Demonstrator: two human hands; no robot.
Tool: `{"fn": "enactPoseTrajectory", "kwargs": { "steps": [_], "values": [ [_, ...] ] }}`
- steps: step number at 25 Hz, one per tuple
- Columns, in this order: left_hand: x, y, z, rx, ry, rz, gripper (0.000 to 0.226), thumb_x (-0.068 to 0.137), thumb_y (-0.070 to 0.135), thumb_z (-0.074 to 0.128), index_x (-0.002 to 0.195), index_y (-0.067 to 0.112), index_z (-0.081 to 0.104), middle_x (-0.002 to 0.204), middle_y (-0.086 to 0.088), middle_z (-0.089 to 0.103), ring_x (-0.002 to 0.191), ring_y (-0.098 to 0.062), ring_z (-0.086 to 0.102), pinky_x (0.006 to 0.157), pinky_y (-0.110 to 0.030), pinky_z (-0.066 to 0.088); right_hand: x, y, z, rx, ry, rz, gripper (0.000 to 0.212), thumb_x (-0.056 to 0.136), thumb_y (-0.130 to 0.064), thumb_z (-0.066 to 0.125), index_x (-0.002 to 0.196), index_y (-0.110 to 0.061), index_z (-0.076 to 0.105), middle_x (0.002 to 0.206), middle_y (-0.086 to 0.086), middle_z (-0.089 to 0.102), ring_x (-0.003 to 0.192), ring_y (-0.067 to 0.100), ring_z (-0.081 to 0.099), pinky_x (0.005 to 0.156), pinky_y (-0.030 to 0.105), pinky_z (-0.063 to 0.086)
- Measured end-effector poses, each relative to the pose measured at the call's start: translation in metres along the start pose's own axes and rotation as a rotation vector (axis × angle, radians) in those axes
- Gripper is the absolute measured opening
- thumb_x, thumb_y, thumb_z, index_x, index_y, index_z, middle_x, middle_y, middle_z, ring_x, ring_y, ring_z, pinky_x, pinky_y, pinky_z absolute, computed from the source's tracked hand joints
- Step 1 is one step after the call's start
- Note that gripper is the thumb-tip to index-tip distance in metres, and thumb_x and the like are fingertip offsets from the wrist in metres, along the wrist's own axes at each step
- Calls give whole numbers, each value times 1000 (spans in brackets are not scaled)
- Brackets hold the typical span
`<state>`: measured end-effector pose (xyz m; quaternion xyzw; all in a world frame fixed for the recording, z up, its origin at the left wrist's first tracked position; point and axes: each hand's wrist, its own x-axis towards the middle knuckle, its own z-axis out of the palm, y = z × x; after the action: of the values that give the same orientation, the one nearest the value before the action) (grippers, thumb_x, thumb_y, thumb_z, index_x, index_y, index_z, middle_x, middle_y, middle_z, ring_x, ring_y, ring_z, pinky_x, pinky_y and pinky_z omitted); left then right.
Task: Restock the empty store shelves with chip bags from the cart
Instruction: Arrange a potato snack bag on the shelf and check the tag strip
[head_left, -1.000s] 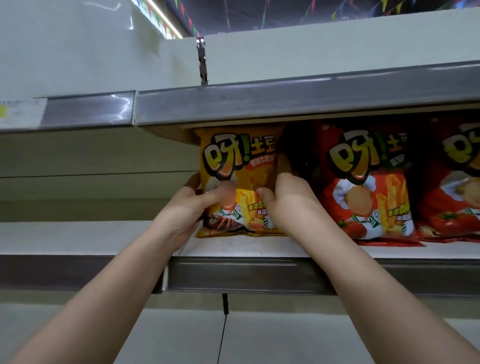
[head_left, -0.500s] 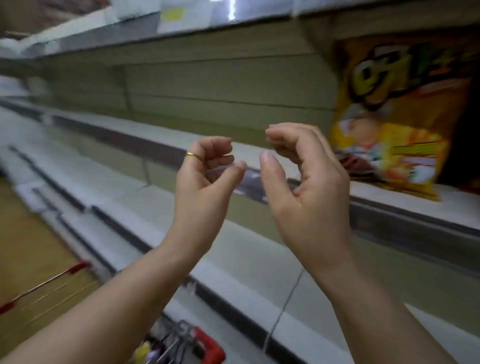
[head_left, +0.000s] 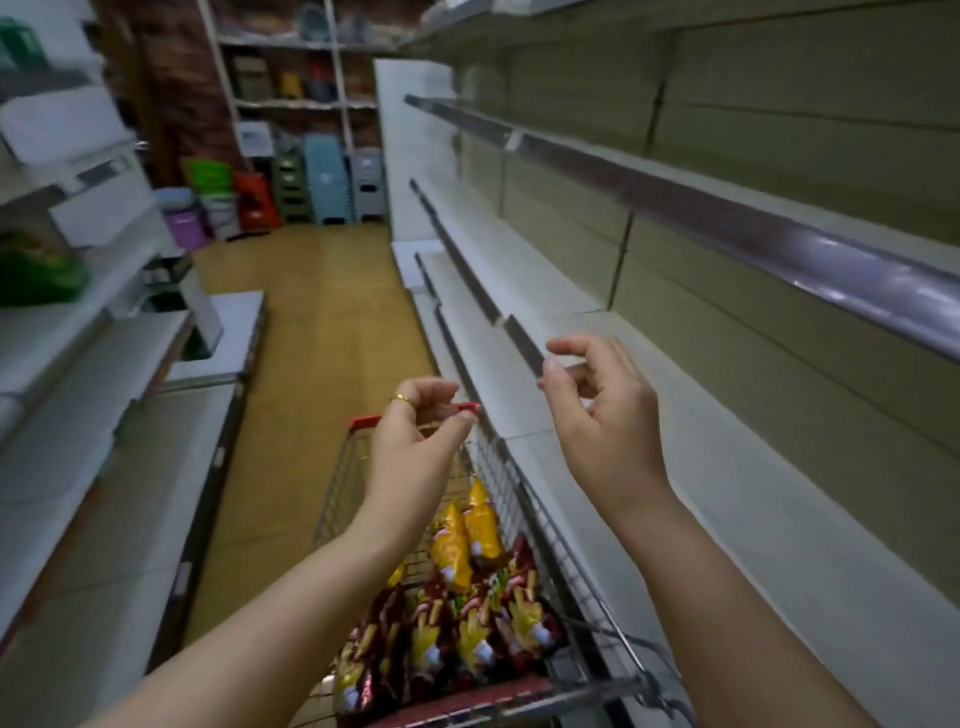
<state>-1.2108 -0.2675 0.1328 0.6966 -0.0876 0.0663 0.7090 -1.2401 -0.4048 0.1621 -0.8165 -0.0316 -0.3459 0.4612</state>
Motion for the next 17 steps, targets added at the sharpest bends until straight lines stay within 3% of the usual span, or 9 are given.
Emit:
{"fn": "enactPoseTrajectory", "kwargs": {
  "steps": [3, 5, 8, 10, 14, 17],
  "values": [
    [37, -57, -34, 89, 14, -194, 13, 87, 5, 62, 93, 16, 58, 93, -1, 59, 89, -14, 56, 78, -21, 47, 12, 46, 58, -32, -182, 177, 7, 94, -15, 51, 99, -20, 54, 95, -4, 54, 73, 0, 55, 61, 4, 42],
    [54, -96, -48, 114, 10, -338, 13, 88, 6, 60, 91, 18, 58, 96, -2, 60, 94, -18, 57, 81, -24, 46, 13, 88, 93, -66, -318, 346, 14, 95, -21, 50, 107, -17, 56, 103, 0, 58, 78, 2, 55, 67, 10, 48],
    [67, -147, -55, 131, 41, -525, 14, 88, 5, 60, 85, 19, 56, 90, 0, 59, 91, -19, 56, 77, -26, 45, 1, 153, 135, -126, -459, 562, 30, 95, -27, 50, 121, -13, 52, 116, 1, 58, 95, 10, 56, 83, 26, 48],
    [75, -181, -56, 133, 92, -617, 13, 87, 5, 60, 84, 16, 56, 87, 1, 57, 88, -20, 54, 78, -29, 45, -11, 198, 165, -171, -554, 662, 36, 94, -29, 52, 125, -11, 49, 117, 4, 58, 95, 13, 53, 80, 25, 42],
    [82, -233, -52, 79, 178, -739, 12, 89, 2, 56, 100, 6, 54, 84, -2, 56, 65, -7, 58, 48, -9, 44, -42, 288, 226, -232, -722, 860, 50, 93, -34, 53, 131, -4, 43, 124, 11, 56, 108, 27, 56, 77, 27, 40],
    [83, -272, -46, 75, 215, -822, 11, 89, 2, 57, 98, 7, 54, 81, -4, 56, 62, -6, 58, 43, -7, 42, -68, 348, 269, -283, -805, 1010, 58, 92, -36, 54, 134, 0, 37, 128, 16, 52, 114, 33, 52, 78, 29, 40]
  ]
}}
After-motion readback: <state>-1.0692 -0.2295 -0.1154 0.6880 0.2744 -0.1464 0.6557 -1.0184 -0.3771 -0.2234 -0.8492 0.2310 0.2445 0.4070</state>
